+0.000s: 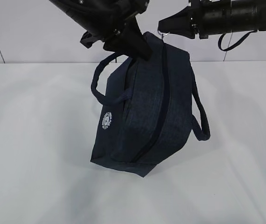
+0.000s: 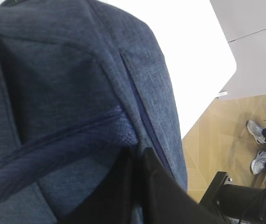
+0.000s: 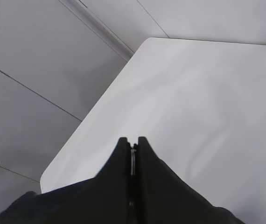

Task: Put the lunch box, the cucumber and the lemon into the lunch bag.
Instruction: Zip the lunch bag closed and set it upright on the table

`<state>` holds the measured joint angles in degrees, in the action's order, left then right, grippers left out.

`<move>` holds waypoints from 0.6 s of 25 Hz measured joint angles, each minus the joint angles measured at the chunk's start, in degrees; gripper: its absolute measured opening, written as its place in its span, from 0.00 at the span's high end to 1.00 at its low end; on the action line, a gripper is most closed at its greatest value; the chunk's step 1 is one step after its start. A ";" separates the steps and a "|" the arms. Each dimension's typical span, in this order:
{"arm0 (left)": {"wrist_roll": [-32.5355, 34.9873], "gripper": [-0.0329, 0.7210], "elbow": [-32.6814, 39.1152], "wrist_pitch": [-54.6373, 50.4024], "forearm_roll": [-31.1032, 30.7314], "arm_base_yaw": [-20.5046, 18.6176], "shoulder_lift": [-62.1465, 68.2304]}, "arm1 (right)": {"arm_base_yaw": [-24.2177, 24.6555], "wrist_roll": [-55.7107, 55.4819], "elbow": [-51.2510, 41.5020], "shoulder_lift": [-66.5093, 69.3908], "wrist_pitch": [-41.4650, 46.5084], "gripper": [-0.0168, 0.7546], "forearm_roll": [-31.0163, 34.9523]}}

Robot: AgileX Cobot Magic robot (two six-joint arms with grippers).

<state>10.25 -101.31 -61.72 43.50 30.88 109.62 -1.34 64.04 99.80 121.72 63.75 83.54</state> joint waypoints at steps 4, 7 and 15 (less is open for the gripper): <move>0.00 0.96 0.00 -1.15 0.52 0.00 -0.97 | 0.00 0.00 0.00 0.00 0.10 0.97 0.24; 0.11 0.96 0.00 -2.30 1.79 0.00 -1.14 | 0.00 0.00 0.00 0.00 0.10 0.97 0.24; 0.33 0.96 0.00 -3.03 2.59 1.66 -1.49 | 0.00 0.00 0.00 0.00 -0.24 0.97 -0.49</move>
<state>10.58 -101.31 -64.74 46.09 32.55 108.13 -1.34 64.04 99.80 121.72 63.51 83.05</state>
